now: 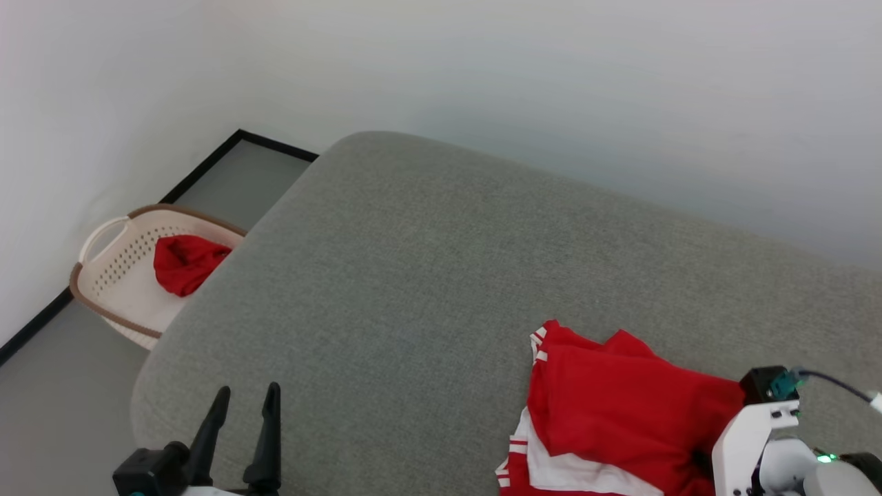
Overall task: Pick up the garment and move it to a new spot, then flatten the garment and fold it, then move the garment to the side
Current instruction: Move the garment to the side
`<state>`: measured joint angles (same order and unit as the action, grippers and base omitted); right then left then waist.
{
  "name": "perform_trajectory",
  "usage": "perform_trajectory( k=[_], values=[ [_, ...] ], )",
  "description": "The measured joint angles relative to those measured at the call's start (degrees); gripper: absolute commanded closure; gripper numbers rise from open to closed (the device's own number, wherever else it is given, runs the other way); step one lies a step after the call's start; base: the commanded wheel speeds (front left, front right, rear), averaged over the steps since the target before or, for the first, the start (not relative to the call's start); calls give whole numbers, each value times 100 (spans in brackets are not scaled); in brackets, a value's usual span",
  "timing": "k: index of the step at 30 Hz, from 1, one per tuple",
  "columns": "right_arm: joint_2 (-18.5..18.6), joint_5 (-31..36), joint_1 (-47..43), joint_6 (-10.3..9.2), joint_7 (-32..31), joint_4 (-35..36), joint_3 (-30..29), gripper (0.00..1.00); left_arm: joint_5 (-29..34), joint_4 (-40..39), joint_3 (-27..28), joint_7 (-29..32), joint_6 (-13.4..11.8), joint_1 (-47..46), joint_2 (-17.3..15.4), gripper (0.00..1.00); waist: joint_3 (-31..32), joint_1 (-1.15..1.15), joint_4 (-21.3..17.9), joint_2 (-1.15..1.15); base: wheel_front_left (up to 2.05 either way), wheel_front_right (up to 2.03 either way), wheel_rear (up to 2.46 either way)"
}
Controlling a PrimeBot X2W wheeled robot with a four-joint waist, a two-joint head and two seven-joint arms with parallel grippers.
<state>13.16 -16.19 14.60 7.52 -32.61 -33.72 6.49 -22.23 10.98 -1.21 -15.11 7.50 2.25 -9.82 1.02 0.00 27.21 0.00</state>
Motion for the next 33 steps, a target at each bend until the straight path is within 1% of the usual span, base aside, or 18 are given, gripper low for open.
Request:
perform_trajectory(
  k=[6, 13, 22, 26, 33],
  values=[
    [58, -196, 361, 8, -99, -361, 199, 100, -49, 51, -24, 0, 0, -69, 18, 0, -86, 0, 51, 0, 0, 0, 0],
    [265, -565, 585, 10, -141, -381, 403, 100, -87, 52, 15, 0, -1, -73, 14, 0, -92, 0, -34, 0, 0, 0, 0],
    [1094, -851, 804, 1, -182, 3, 519, 100, 12, -46, 19, 0, 0, -111, 53, 0, -141, 0, -377, 0, 0, 0, 0],
    [1568, -870, 955, 1, -185, 170, 521, 100, 31, -90, -24, 0, 0, -225, 88, 0, -205, 0, -578, 0, 0, 0, 0],
    [2334, -891, 1217, 1, -196, 266, 502, 100, 65, -132, -182, 0, 0, -483, 149, 0, -379, 0, -906, 0, 0, 0, 0]
  ],
)
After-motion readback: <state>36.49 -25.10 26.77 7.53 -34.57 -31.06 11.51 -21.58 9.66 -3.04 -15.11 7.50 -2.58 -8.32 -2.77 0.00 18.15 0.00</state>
